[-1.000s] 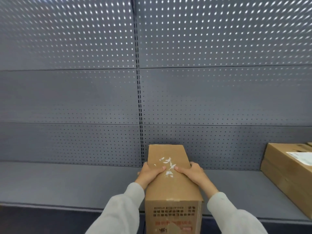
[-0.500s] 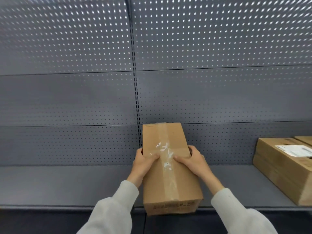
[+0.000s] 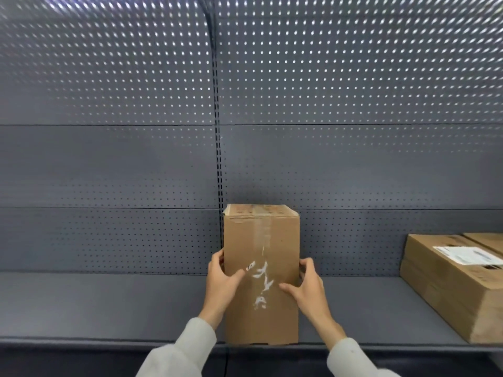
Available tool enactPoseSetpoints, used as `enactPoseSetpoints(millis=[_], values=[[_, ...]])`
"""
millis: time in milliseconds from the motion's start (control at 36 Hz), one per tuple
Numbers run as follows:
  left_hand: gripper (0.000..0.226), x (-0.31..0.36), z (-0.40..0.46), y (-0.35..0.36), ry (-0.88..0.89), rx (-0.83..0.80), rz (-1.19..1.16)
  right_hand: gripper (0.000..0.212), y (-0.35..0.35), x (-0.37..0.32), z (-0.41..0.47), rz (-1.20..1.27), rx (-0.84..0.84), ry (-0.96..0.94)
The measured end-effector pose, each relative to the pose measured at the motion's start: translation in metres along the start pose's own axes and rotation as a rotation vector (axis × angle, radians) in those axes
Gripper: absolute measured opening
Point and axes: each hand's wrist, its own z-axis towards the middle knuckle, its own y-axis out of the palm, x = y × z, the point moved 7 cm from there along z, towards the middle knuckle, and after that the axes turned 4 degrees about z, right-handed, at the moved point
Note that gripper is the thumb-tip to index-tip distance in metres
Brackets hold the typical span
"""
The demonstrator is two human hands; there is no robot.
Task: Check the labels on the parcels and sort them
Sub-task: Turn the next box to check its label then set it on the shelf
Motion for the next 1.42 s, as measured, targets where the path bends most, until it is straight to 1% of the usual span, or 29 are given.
enactPoseSetpoints(millis=[56, 194, 306, 333, 361, 417, 444, 472, 528, 639, 722, 778, 861, 917, 1000, 1111, 1250, 1306, 1361, 1417], values=[[0.063, -0.007, 0.0, 0.001, -0.003, -0.022, -0.029, 0.058, 0.002, 0.01, -0.001, 0.011, 0.015, 0.002], [0.062, -0.022, 0.0, 0.004, -0.031, -0.117, -0.054, 0.048, 0.005, 0.018, -0.001, 0.026, 0.003, -0.019], [0.061, -0.03, 0.007, -0.002, -0.064, -0.136, -0.062, 0.044, 0.009, 0.013, 0.003, -0.016, -0.045, 0.002], [0.062, -0.03, 0.009, -0.005, -0.074, -0.129, -0.058, 0.046, 0.007, 0.01, 0.005, -0.025, -0.054, 0.014], [0.067, -0.028, 0.012, -0.009, -0.083, -0.114, -0.044, 0.057, 0.004, 0.005, 0.007, -0.02, -0.061, 0.024], [0.091, -0.018, 0.017, -0.019, -0.077, -0.065, -0.009, 0.102, -0.006, -0.008, 0.012, -0.004, -0.061, 0.021], [0.104, -0.009, 0.02, -0.025, -0.047, -0.035, 0.012, 0.116, -0.012, -0.019, 0.015, -0.02, -0.054, -0.005], [0.112, 0.004, 0.021, -0.03, 0.004, -0.008, 0.04, 0.122, -0.017, -0.03, 0.018, -0.041, -0.048, -0.043], [0.116, 0.033, 0.025, -0.035, 0.139, 0.02, 0.122, 0.115, -0.025, -0.055, 0.026, -0.096, -0.034, -0.143], [0.103, 0.085, 0.041, -0.028, 0.402, 0.004, 0.379, 0.088, -0.031, -0.105, 0.047, -0.262, -0.021, -0.366], [0.094, 0.108, 0.052, -0.012, 0.541, -0.093, 0.692, 0.074, -0.024, -0.122, 0.062, -0.392, -0.083, -0.4], [0.094, 0.111, 0.061, -0.002, 0.541, -0.188, 0.85, 0.073, -0.018, -0.122, 0.072, -0.472, -0.149, -0.38], [0.092, 0.106, 0.07, 0.003, 0.486, -0.285, 0.933, 0.072, -0.009, -0.121, 0.078, -0.561, -0.231, -0.375], [0.089, 0.101, 0.075, 0.004, 0.472, -0.271, 0.96, 0.071, -0.006, -0.118, 0.081, -0.587, -0.239, -0.378], [0.085, 0.099, 0.078, 0.005, 0.47, -0.213, 0.961, 0.073, -0.005, -0.11, 0.084, -0.574, -0.197, -0.386], [0.085, 0.1, 0.08, 0.007, 0.457, -0.208, 1.008, 0.074, -0.005, -0.102, 0.087, -0.576, -0.176, -0.394], [0.083, 0.101, 0.078, 0.007, 0.453, -0.202, 1.002, 0.074, -0.005, -0.102, 0.09, -0.582, -0.174, -0.399], [0.083, 0.098, 0.075, 0.007, 0.453, -0.224, 0.976, 0.073, -0.005, -0.104, 0.086, -0.553, -0.181, -0.41], [0.083, 0.095, 0.072, 0.006, 0.445, -0.249, 0.958, 0.071, -0.005, -0.105, 0.076, -0.463, -0.187, -0.438], [0.083, 0.094, 0.071, 0.005, 0.44, -0.263, 0.969, 0.083, -0.006, -0.099, 0.064, -0.31, -0.165, -0.427]])
